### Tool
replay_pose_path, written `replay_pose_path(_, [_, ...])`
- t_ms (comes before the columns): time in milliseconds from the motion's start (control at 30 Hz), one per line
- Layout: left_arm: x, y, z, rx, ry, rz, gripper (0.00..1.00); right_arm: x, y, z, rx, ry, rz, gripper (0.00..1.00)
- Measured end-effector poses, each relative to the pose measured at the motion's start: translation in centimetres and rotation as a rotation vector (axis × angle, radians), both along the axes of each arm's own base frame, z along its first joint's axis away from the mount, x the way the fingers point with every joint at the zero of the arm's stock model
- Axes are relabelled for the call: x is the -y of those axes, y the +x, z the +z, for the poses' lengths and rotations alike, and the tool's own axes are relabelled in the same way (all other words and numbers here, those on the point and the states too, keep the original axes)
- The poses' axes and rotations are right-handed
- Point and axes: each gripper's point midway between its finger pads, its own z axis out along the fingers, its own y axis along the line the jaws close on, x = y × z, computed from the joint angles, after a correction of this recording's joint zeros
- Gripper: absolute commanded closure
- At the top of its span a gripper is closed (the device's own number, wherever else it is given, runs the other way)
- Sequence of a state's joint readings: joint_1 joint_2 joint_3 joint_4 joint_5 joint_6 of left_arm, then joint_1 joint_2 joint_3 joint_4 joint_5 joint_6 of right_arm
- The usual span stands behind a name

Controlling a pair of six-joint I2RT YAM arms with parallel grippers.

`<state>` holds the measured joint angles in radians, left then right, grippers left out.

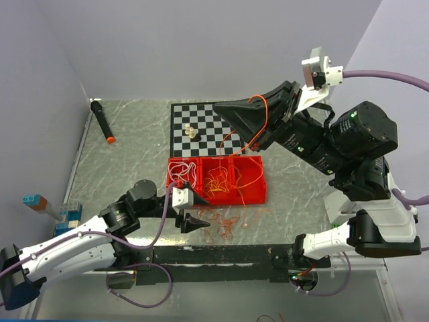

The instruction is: Untangle the cables

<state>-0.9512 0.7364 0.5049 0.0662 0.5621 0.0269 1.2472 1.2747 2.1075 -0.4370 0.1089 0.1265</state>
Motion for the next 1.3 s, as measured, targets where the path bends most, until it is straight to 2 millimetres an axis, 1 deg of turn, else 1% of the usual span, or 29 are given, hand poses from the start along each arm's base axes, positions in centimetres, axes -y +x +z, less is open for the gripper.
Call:
replay_pose_path(100, [-0.2, -0.1, 0.4, 0.045, -0.008, -0.009, 0.40, 0.9, 1.3, -0.2, 0.011, -0.011, -0.079, 1.00])
replay_pose_path(200, [-0.6, -0.1, 0.4, 0.094, -0.003, -0.020, 0.46, 2.4, 3.7, -1.6, 0.002, -0.042, -0.205, 1.00])
replay_pose_path(267, [-0.8, -0.1, 0.3, 0.132, 0.012, -0.027, 0.49, 3.5, 5.5, -3.2, -0.014, -0.068, -0.292, 1.00])
replay_pose_path(333, [-1.0, -0.1, 0.3, 0.149, 0.027, -0.030, 0.55, 4.4, 7.3, -5.1, -0.031, -0.097, -0.366, 1.00])
replay_pose_path(400, [-1.1, 0.0, 0.7, 0.163, 0.033, -0.030, 0.61, 5.2, 9.3, -7.5, -0.060, -0.138, -0.442, 1.00])
replay_pose_path(467, [-1.2, 0.1, 1.5, 0.179, 0.034, -0.025, 0.61, 5.8, 11.6, -10.3, -0.093, -0.177, -0.517, 1.00])
replay_pose_path(500, [-1.2, 0.2, 2.0, 0.185, 0.028, -0.022, 0.60, 6.0, 12.4, -11.3, -0.104, -0.194, -0.543, 1.00])
replay_pose_path(533, [-1.2, 0.4, 2.7, 0.194, 0.019, -0.013, 0.55, 6.1, 13.4, -12.7, -0.122, -0.209, -0.574, 1.00])
replay_pose_path(600, [-1.1, 0.8, 4.1, 0.217, -0.003, 0.009, 0.41, 6.5, 15.3, -15.5, -0.164, -0.247, -0.619, 1.00])
replay_pose_path(633, [-1.2, 0.9, 4.6, 0.229, -0.011, 0.017, 0.37, 6.9, 16.4, -17.1, -0.193, -0.266, -0.641, 1.00])
replay_pose_path(700, [-1.3, 1.3, 5.7, 0.254, -0.026, 0.037, 0.25, 7.8, 18.1, -19.5, -0.245, -0.287, -0.686, 1.00])
replay_pose_path(767, [-1.4, 1.5, 6.3, 0.276, -0.035, 0.050, 0.05, 8.6, 19.2, -20.9, -0.282, -0.294, -0.716, 1.00])
replay_pose_path(800, [-1.4, 1.6, 6.5, 0.288, -0.037, 0.055, 0.02, 8.9, 19.7, -21.3, -0.294, -0.293, -0.727, 1.00])
replay_pose_path(833, [-1.5, 1.7, 6.6, 0.298, -0.038, 0.061, 0.01, 9.1, 20.0, -21.6, -0.303, -0.288, -0.735, 1.00])
replay_pose_path(867, [-1.6, 1.8, 6.7, 0.307, -0.038, 0.065, 0.03, 9.2, 20.3, -21.8, -0.309, -0.283, -0.741, 1.00])
replay_pose_path(1000, [-1.7, 2.0, 7.1, 0.328, -0.032, 0.073, 0.03, 9.7, 21.2, -22.9, -0.327, -0.283, -0.766, 1.00])
replay_pose_path(1167, [-1.8, 2.2, 7.5, 0.345, -0.035, 0.081, 0.03, 10.0, 22.6, -25.2, -0.359, -0.321, -0.812, 1.00])
replay_pose_path(1300, [-1.9, 2.3, 7.5, 0.347, -0.034, 0.085, 0.03, 10.5, 23.5, -27.5, -0.399, -0.363, -0.867, 1.00])
